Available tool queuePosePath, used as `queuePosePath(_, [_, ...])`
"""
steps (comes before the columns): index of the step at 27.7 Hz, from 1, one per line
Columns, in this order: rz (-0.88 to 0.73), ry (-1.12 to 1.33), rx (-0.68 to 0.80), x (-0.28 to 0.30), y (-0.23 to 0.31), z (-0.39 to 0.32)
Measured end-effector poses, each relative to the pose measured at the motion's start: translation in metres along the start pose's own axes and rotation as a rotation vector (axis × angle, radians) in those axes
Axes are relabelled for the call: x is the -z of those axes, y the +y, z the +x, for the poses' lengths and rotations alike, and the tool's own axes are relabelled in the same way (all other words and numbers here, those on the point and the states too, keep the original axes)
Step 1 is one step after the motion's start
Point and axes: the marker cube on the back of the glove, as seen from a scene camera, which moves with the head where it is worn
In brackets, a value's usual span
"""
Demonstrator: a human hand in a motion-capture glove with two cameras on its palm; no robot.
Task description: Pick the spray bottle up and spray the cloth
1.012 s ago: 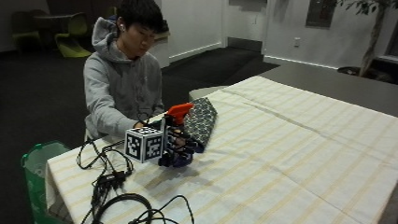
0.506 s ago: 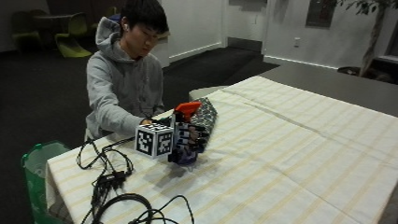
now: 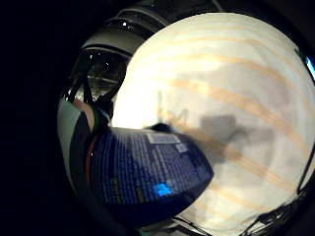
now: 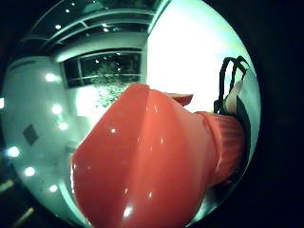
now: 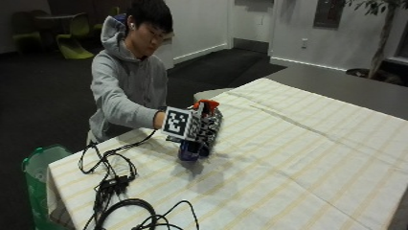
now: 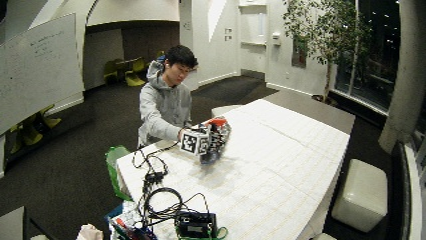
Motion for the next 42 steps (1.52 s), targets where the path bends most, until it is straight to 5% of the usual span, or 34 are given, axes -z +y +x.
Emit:
queuePosePath(19, [-0.444,0.868,-0.097,-0.06,0.04,-0.094])
queuePosePath(42, [-0.475,0.954,-0.114,-0.089,0.063,-0.097])
